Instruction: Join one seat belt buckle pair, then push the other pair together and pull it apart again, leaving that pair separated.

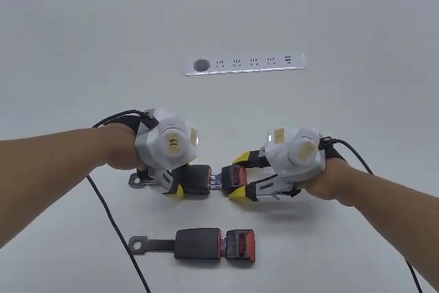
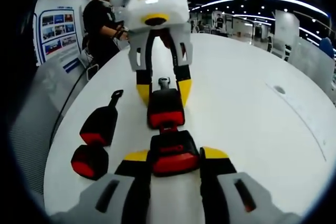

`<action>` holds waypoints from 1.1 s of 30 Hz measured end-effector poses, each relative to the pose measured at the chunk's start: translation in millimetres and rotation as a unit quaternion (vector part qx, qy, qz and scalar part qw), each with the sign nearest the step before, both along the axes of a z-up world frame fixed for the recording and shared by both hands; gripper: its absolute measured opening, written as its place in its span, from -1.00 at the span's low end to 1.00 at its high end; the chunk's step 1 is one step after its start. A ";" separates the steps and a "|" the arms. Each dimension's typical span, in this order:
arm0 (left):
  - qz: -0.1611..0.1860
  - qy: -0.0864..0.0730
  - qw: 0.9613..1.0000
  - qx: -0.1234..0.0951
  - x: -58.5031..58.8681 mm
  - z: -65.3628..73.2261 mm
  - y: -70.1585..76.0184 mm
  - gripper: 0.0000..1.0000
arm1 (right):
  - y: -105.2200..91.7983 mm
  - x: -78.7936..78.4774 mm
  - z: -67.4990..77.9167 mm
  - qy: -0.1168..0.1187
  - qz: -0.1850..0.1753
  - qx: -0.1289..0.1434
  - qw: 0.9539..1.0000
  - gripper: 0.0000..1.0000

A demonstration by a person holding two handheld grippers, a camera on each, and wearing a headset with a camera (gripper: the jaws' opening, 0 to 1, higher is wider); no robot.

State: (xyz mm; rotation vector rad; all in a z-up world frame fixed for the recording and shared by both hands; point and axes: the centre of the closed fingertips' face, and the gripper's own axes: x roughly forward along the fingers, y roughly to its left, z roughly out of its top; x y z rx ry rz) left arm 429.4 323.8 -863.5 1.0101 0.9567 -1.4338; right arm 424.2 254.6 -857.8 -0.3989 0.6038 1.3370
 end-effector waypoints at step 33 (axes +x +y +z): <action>0.015 -0.003 1.000 -0.001 -2.2 1.2 -0.5 -0.32 | 16.4 1.4 -0.3 -0.006 -0.044 -0.026 0.999 -0.26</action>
